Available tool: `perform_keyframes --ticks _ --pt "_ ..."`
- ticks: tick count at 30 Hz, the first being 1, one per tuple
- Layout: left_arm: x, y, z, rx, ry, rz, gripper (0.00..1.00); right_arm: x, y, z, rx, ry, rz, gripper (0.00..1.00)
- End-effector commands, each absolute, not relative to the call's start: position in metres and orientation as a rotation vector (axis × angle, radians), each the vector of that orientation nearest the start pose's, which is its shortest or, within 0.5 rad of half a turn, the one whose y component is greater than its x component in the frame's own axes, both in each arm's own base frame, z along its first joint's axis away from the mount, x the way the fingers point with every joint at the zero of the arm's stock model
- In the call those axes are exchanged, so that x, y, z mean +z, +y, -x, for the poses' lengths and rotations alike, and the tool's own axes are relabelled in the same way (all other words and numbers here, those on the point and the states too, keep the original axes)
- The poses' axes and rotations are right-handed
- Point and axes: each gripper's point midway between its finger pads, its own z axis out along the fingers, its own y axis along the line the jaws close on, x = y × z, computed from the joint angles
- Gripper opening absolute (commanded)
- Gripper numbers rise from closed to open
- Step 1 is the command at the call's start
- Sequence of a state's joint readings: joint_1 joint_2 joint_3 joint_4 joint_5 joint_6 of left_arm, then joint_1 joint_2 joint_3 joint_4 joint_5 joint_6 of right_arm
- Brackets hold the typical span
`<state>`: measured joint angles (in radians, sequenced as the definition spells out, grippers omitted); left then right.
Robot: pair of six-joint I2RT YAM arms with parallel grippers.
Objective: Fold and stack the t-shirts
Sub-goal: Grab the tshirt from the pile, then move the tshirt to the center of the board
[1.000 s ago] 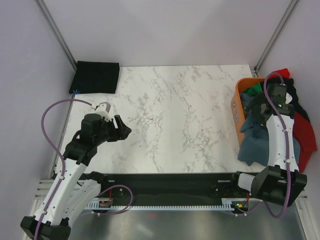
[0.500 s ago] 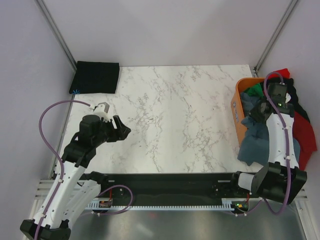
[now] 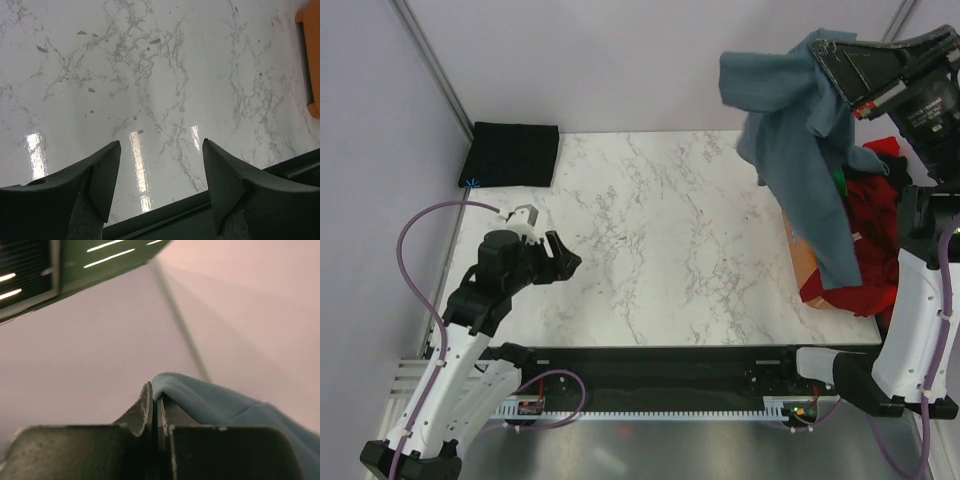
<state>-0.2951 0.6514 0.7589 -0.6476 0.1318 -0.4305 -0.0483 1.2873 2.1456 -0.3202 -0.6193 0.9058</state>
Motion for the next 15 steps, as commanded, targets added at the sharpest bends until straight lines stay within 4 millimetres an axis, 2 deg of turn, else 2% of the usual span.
perform_keyframes --ticks 1,2,3,4,5,6,7,8,9,10,11,12,14,15 --pt "0.213 -0.107 -0.222 -0.567 2.103 0.088 0.74 0.699 0.156 -0.18 1.351 1.05 0.421 0.0" --pt "0.212 -0.105 -0.223 -0.558 2.102 0.097 0.74 0.677 0.16 -0.191 1.43 1.136 0.415 0.0" --pt "0.212 -0.104 -0.223 -0.554 2.1 0.1 0.74 0.672 0.162 -0.188 1.435 1.096 0.467 0.0" --pt "0.214 -0.103 -0.223 -0.55 2.093 0.101 0.74 0.659 0.161 -0.199 1.467 1.117 0.431 0.0" --pt "0.213 -0.103 -0.223 -0.549 2.094 0.104 0.74 0.627 0.161 -0.23 1.507 1.196 0.328 0.0" --pt "0.213 -0.103 -0.223 -0.547 2.092 0.107 0.74 0.601 0.162 -0.252 1.502 1.267 0.263 0.0" --pt "0.214 -0.102 -0.223 -0.543 2.09 0.107 0.74 0.579 0.162 -0.265 1.495 1.31 0.224 0.0" --pt "0.213 -0.101 -0.223 -0.54 2.092 0.114 0.74 0.528 0.168 -0.29 1.516 1.465 0.065 0.0" --pt "0.213 -0.101 -0.223 -0.537 2.092 0.117 0.74 0.492 0.169 -0.308 1.374 1.541 0.097 0.11" --pt "0.212 -0.101 -0.223 -0.535 2.095 0.118 0.74 0.458 0.179 -0.314 1.34 1.663 0.075 0.38" --pt "0.211 -0.101 -0.224 -0.532 2.099 0.12 0.74 0.399 0.182 -0.325 1.278 1.878 -0.015 0.69" --pt "0.212 -0.101 -0.224 -0.534 2.099 0.119 0.74 0.366 0.183 -0.333 1.134 1.968 -0.012 0.93" --pt "0.209 -0.102 -0.224 -0.533 2.114 0.115 0.74 0.307 0.176 -0.332 0.972 2.177 -0.084 0.98" --pt "0.207 -0.102 -0.224 -0.533 2.12 0.115 0.74 0.291 0.166 -0.337 0.845 2.211 -0.129 0.98"
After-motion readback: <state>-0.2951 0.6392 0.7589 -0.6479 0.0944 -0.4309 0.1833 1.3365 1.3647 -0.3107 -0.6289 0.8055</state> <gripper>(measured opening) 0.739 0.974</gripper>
